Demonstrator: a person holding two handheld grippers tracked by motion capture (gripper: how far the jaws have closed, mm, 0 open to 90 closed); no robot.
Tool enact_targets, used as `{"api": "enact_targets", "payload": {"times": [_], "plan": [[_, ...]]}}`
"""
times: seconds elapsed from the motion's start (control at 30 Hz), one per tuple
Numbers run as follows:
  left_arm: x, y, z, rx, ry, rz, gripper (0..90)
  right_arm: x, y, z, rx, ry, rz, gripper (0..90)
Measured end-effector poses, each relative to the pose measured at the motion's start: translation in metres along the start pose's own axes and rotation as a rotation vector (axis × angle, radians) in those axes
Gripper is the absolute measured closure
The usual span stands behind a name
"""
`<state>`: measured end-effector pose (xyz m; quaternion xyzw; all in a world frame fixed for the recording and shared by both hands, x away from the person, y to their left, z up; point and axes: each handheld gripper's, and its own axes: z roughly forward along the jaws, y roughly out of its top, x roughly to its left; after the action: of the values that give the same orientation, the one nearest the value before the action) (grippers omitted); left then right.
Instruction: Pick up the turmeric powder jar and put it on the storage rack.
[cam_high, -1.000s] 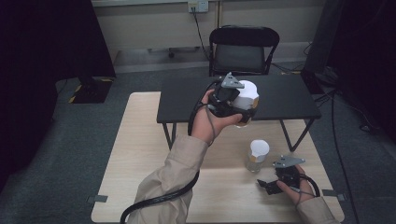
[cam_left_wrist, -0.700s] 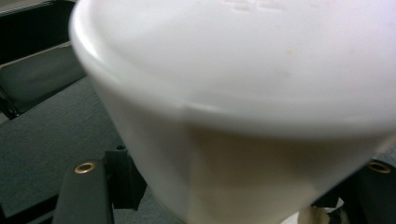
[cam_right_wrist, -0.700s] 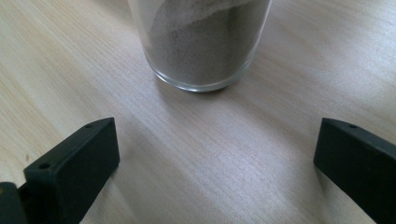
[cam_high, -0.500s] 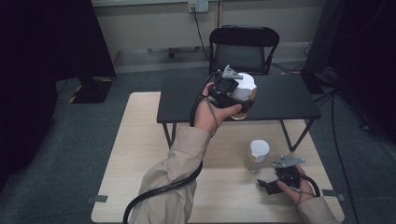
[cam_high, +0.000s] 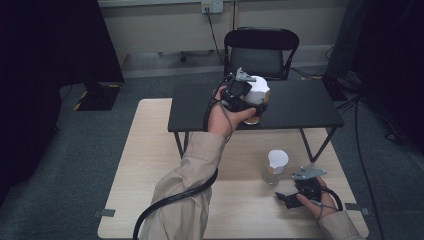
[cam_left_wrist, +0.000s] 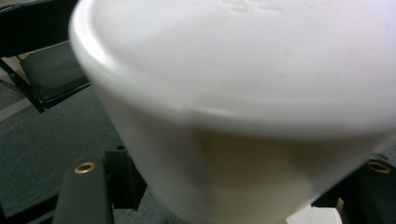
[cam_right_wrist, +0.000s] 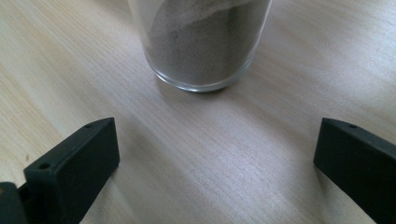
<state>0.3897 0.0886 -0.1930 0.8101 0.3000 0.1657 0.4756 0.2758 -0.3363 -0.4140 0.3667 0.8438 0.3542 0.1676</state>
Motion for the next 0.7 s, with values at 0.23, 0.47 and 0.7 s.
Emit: {"api": "enact_targets", "payload": {"times": [0.23, 0.47, 0.7], "plan": [[-0.0001, -0.0001, 0.0008, -0.001, 0.022, 0.015, 30.3, 0.0000, 0.0000, 0.0000, 0.000, 0.000, 0.000, 0.0], [0.0007, -0.0043, 0.0011, -0.016, 0.020, 0.008, 30.1, 0.0001, 0.0000, 0.0000, 0.000, 0.000, 0.000, 0.0], [-0.0006, -0.0047, 0.0006, -0.023, 0.028, 0.001, 28.5, 0.0000, 0.0000, 0.0000, 0.000, 0.000, 0.000, 0.0]]}}
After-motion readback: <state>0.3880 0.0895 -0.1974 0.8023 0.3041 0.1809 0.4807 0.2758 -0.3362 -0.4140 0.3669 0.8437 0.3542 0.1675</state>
